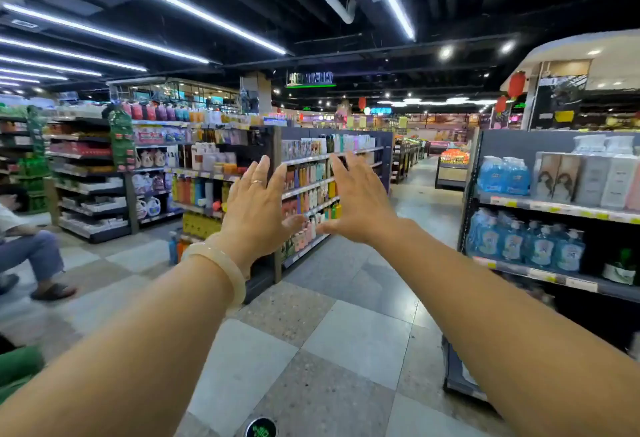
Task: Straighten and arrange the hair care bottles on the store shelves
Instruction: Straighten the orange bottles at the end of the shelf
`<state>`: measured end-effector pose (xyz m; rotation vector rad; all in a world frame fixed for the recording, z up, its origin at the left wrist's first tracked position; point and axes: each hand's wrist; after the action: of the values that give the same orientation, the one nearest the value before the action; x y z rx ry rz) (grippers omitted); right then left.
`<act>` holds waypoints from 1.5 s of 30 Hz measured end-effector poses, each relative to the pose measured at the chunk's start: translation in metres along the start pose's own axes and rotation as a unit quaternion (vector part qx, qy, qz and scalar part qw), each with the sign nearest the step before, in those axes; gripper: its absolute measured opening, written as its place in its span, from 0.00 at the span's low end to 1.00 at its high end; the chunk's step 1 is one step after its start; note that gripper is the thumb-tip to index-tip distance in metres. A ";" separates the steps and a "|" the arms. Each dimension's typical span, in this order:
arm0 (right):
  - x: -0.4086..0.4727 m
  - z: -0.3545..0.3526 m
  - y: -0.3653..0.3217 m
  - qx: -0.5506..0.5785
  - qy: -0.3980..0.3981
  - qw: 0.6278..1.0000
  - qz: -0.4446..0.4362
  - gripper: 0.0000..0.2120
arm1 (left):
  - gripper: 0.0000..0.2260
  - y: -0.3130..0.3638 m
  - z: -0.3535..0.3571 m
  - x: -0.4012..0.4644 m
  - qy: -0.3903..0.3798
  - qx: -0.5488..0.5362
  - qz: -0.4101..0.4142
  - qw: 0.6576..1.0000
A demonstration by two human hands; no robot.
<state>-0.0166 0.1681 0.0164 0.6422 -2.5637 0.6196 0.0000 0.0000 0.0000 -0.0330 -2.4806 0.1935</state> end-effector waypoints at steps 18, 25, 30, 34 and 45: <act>0.198 0.235 0.158 0.082 -0.212 0.973 0.023 0.41 | 0.37 -0.006 0.286 0.136 -0.186 -0.021 -0.132 0.973; 0.319 0.328 0.155 0.104 -0.244 0.964 -0.013 0.41 | 0.37 -0.090 0.374 0.198 -0.219 -0.006 -0.188 0.957; 0.427 0.414 0.141 0.130 -0.243 0.961 -0.021 0.41 | 0.37 -0.172 0.448 0.268 -0.213 -0.005 -0.206 0.955; 0.520 0.471 0.129 0.155 -0.242 0.958 -0.013 0.41 | 0.37 -0.235 0.501 0.335 -0.220 -0.016 -0.209 0.953; 0.736 0.607 0.189 0.138 -0.241 0.961 0.013 0.39 | 0.37 -0.328 0.684 0.505 -0.242 -0.050 -0.180 0.952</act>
<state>-0.8818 -0.2360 -0.1713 0.9542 -2.9605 0.9396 -0.8088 -0.3776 -0.1822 0.4754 -2.9216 -0.0939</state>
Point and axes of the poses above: each hand's wrist, its own x-axis towards the middle knuckle, its own z-axis out of the palm, y = z × x, and after that the axes turned 15 degrees about x, right-handed
